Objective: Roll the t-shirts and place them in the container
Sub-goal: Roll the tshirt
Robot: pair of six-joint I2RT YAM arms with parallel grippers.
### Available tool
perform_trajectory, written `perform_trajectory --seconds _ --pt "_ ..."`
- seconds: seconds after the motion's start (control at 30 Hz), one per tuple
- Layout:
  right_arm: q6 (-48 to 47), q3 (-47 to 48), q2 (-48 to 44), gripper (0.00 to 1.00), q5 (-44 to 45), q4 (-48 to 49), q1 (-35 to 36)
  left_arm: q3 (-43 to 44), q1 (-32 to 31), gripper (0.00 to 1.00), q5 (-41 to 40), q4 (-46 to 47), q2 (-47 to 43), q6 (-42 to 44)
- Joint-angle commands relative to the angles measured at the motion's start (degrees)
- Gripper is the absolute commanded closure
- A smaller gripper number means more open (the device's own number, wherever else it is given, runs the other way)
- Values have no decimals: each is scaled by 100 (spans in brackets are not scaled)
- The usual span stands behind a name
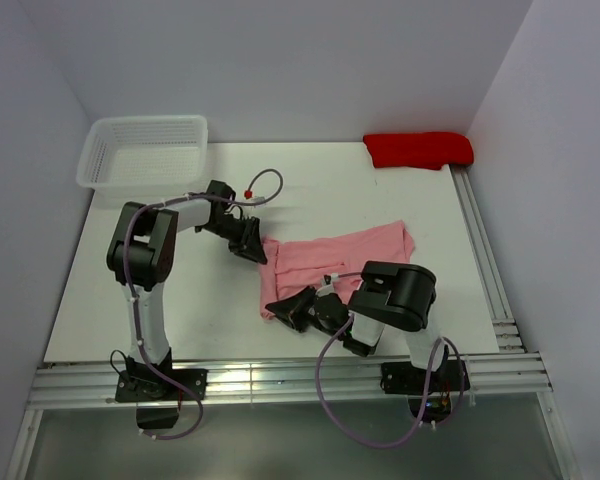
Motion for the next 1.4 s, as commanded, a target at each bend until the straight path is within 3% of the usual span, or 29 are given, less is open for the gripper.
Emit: perform_trajectory --seconds 0.0,0.1,0.13,0.23,0.33,0.53,0.73,0.93,1.17,1.37 --pt "288 54 69 92 -351 -1201 -76 104 -248 77 -771 301 -70 -372" --pt "-10 317 -379 81 -298 -2518 -76 341 -442 93 -1447 -111 -114 -416" --pt "-176 388 -615 73 -255 -2887 -67 446 -521 96 -1605 -208 -131 -442" --pt "-536 765 -1073 57 -44 -4425 -58 587 -653 100 -2291 -498 -184 -503" --pt "-827 1187 -1407 48 290 -6154 29 736 -732 100 -2687 -762 -193 -504" --pt "-1302 2487 -1672 43 1028 -8765 328 974 -829 100 -3171 -1088 -202 -504" --pt "-1417 3832 -1620 42 1837 -10753 715 1220 -891 100 -3426 -1404 -167 -530" --pt "-1750 4861 -1567 42 2408 -11679 865 1352 -987 100 -3558 -1563 -131 -539" --pt "-2787 6239 -726 48 2971 -11601 751 1361 -1014 100 -3532 -1598 -105 -556" --pt "-3499 6857 75 51 3296 -11373 496 1405 -1058 100 -3549 -1633 -88 -574"
